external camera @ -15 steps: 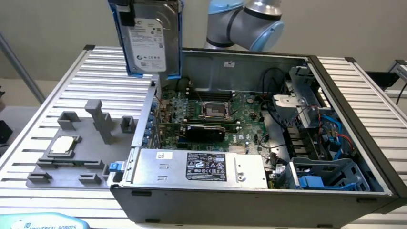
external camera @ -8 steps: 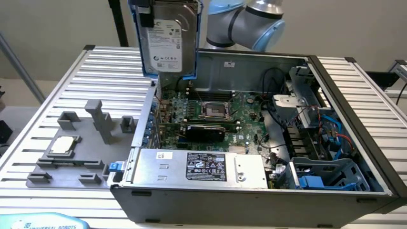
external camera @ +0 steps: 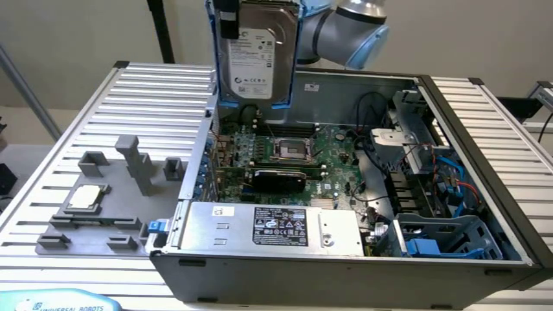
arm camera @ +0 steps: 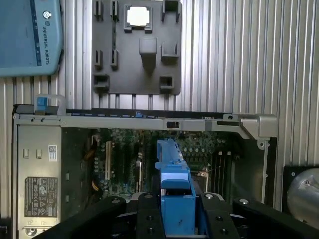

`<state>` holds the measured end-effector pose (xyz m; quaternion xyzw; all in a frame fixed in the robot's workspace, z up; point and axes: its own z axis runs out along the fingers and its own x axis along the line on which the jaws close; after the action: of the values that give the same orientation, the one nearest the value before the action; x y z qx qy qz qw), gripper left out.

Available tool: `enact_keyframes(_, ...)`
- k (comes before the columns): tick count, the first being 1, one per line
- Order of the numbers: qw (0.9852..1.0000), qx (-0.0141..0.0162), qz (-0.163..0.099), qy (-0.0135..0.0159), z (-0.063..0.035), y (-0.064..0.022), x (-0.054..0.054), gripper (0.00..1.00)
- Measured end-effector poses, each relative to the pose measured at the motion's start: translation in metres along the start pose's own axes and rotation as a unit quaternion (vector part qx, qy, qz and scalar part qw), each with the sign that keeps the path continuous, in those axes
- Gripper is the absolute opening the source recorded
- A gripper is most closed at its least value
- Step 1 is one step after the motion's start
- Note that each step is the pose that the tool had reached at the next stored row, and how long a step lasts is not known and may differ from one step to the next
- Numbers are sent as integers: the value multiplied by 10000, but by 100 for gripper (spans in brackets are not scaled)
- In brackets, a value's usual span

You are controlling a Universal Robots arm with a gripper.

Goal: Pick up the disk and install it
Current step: 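Pick up the disk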

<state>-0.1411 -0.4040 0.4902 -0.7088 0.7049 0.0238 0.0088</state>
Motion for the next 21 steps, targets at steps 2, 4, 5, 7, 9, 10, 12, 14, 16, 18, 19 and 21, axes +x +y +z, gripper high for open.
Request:
enact_keyframes(2, 10000, 0, 0, -14, -2, -90, 6, 33)
enact_keyframes(4, 10000, 0, 0, -29, -4, -181, 13, 33)
enact_keyframes(5, 10000, 0, -1, -36, -5, -224, 16, 33)
enact_keyframes(7, 10000, 0, -1, -51, -8, -316, 23, 33)
enact_keyframes(9, 10000, 0, -2, -62, -10, -406, 30, 33)
enact_keyframes(10, 10000, 0, -1, -67, -11, -452, 34, 33)
enact_keyframes(12, 10000, 0, -2, -75, -14, -542, 43, 33)
enact_keyframes(14, 10000, 0, -2, -86, -16, -635, 57, 33)
enact_keyframes(16, 10000, 0, -2, -93, -19, -725, 74, 33)
enact_keyframes(18, 10000, 0, -2, -100, -22, -816, 101, 33)
enact_keyframes(19, 9999, 0, -2, -101, -24, -860, 117, 33)
enact_keyframes(21, 9999, 0, -2, -104, -28, -950, 150, 33)
